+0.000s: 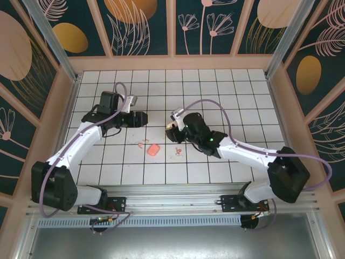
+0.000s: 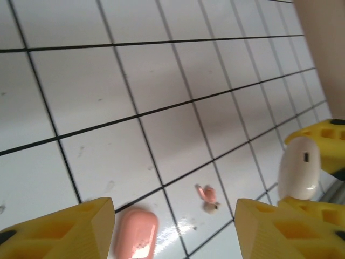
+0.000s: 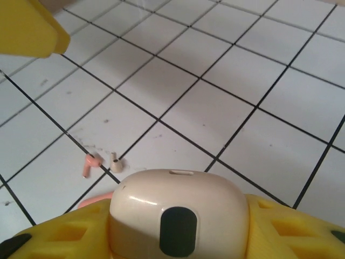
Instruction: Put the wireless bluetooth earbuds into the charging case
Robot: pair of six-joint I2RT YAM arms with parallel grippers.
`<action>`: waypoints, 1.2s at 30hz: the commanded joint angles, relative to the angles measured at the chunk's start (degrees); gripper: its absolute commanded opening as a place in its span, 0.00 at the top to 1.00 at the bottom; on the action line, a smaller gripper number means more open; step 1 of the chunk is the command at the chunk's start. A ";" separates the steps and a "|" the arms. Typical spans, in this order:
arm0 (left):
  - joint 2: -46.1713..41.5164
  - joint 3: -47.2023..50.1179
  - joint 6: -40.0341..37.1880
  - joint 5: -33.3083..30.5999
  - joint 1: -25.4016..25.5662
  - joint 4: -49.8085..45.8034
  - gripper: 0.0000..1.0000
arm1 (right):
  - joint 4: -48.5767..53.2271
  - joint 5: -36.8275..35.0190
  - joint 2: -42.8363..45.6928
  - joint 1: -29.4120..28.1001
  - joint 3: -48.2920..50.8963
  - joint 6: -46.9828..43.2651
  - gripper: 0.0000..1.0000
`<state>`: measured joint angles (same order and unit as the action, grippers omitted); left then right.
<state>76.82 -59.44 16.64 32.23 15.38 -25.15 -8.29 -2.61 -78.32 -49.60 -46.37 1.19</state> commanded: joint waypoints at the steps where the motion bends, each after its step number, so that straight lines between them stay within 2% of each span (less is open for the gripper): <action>1: -1.46 -3.56 -3.47 6.85 -0.17 -4.78 0.39 | -13.83 0.71 4.51 -0.58 5.60 -4.32 0.52; 6: -1.98 -5.94 -4.53 13.68 0.41 -7.12 0.40 | -20.96 3.71 9.03 -0.99 10.62 -9.61 0.53; 11: -1.83 -7.76 -7.75 18.23 2.00 -10.80 0.39 | -21.18 6.17 8.23 -2.43 8.85 -16.61 0.55; 19: 0.02 -10.24 -11.08 19.33 5.43 -14.81 0.39 | -19.12 4.48 5.62 -5.30 5.24 -24.49 0.56; 28: 2.45 -10.74 -13.50 17.27 6.84 -17.81 0.43 | -17.47 3.93 5.44 -6.37 3.00 -26.14 0.56; 36: 3.03 -10.88 -14.31 19.09 7.12 -18.01 0.46 | -16.32 3.36 4.72 -6.87 1.18 -27.90 0.56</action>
<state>79.53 -69.12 4.03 49.74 22.09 -41.41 -22.68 1.41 -73.28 -55.64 -42.15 -25.26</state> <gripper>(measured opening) 0.541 0.518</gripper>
